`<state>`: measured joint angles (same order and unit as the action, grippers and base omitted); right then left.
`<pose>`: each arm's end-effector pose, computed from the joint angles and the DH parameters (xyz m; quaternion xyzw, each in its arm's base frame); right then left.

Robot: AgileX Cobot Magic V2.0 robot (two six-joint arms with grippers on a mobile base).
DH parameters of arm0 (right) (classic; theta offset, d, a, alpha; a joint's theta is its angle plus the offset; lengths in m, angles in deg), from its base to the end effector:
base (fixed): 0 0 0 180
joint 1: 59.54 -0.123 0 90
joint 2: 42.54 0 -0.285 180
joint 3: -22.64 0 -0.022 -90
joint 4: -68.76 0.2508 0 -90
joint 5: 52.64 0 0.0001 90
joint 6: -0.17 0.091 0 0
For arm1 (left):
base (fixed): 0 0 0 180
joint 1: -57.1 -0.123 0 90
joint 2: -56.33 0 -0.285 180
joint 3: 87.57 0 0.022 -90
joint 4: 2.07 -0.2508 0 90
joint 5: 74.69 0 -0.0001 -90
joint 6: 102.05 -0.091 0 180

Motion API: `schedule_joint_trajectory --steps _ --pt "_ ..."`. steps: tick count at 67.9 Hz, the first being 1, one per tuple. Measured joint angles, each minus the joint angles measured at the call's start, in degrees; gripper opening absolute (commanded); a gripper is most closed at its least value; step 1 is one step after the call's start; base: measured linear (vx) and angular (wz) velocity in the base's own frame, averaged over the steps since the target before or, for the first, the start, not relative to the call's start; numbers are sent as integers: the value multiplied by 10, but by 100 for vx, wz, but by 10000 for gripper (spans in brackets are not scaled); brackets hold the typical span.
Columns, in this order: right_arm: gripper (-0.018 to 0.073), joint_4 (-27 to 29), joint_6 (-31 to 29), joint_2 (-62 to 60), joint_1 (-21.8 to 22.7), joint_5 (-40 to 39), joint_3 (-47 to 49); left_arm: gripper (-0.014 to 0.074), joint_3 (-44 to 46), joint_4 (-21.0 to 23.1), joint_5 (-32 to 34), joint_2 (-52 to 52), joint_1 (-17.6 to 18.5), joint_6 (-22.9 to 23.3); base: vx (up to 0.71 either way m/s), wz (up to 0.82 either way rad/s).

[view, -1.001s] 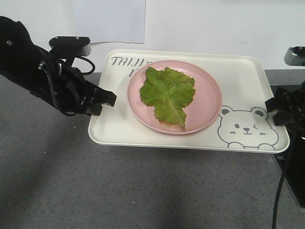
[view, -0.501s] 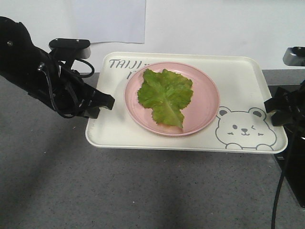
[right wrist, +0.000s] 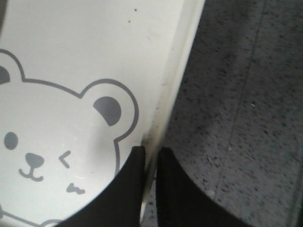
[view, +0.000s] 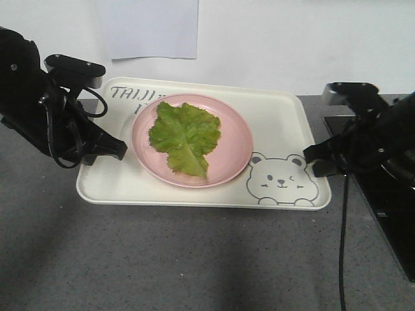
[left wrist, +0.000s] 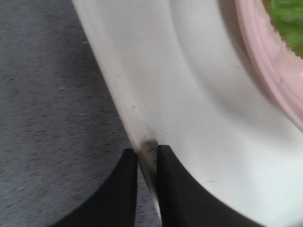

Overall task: Transfer vegetables to tray and serve
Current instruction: 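Lower the tray onto the counter with both grippers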

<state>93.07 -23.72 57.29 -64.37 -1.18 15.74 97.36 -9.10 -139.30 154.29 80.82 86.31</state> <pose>0.3271 0.0571 0.2742 -0.1435 0.9542 0.1533 0.2133 0.3022 -0.1218 0.3304 0.1458 0.9684 0.0036 0.2024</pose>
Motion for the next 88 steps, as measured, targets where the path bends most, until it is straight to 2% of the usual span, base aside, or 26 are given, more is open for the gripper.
schedule_joint_trajectory --steps 9,21,27,28,31,49,69,80,88 --pt "-6 5 0 34 -23 -18 0 -6 -22 -35 -3 3 0 15 0 0" --pt "-5 5 -3 66 -30 -24 -1 -6 -88 -42 31 18 0 38 0 0" --pt "-2 -1 -6 75 -30 -24 -1 -6 -129 -36 66 24 0 43 0 0" --pt "11 -18 -7 79 -31 -21 -1 -6 -191 -18 127 24 0 48 0 0" --pt "19 -18 -9 79 -32 -21 -1 -6 -203 -17 138 24 0 49 0 0" --pt "85 -26 -9 79 -32 6 -1 -6 -216 -15 158 24 0 50 0 0" --pt "246 -29 -17 79 -34 42 -1 6 -216 -29 163 24 0 44 0 0" --pt "345 -25 -11 79 -38 53 -1 47 -216 -30 164 24 1 43 0 0" --pt "372 -20 -8 79 -38 54 -1 97 -216 -30 167 24 1 43 0 0"
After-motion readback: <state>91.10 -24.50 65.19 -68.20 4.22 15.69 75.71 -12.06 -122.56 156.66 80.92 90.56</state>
